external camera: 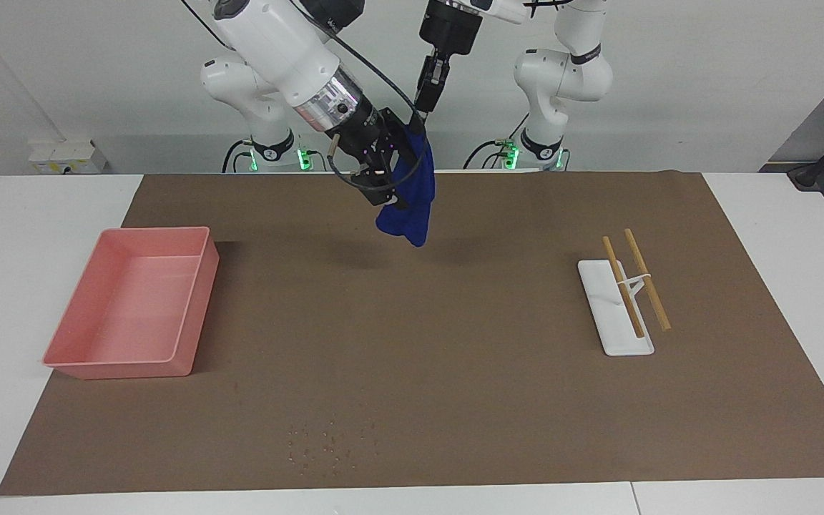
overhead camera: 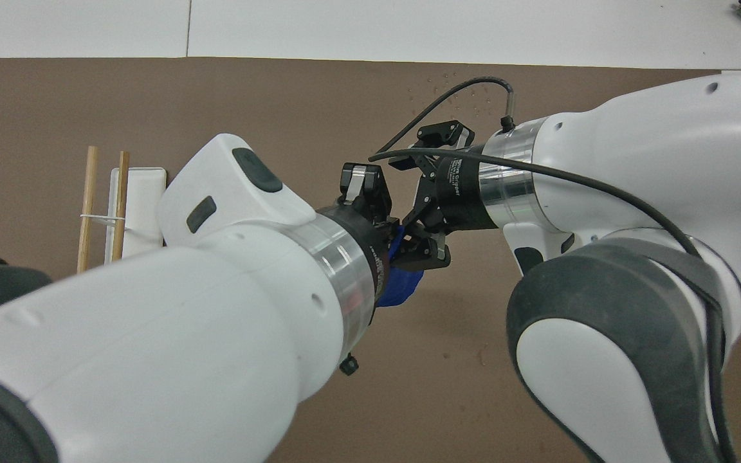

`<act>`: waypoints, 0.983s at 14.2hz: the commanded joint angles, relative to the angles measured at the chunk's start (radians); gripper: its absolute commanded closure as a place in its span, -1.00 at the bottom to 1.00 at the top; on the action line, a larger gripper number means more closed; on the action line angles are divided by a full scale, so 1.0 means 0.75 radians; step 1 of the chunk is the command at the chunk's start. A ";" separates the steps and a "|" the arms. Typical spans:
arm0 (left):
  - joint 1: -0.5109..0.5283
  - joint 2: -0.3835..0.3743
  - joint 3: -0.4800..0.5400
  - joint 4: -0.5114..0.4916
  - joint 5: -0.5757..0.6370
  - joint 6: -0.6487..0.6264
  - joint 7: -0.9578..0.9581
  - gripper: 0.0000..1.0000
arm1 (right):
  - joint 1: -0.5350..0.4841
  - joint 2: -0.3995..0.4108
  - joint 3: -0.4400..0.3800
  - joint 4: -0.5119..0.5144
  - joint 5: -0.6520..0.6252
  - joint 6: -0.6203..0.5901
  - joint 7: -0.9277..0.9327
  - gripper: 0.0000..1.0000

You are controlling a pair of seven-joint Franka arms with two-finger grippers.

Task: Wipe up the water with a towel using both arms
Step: 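Carry the towel toward the right gripper while the right gripper reaches it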

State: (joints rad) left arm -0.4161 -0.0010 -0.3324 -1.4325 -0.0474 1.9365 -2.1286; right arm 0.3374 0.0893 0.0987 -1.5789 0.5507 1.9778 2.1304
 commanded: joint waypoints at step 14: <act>0.015 0.001 -0.001 0.018 -0.008 0.155 -0.052 1.00 | -0.088 -0.074 0.001 -0.028 0.041 -0.293 -0.278 -0.98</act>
State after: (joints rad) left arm -0.4050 -0.0007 -0.3317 -1.4311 -0.0474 2.0346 -2.1594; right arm 0.2632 0.0731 0.0932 -1.5473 0.5626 1.7485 1.9244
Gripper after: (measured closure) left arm 0.978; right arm 0.004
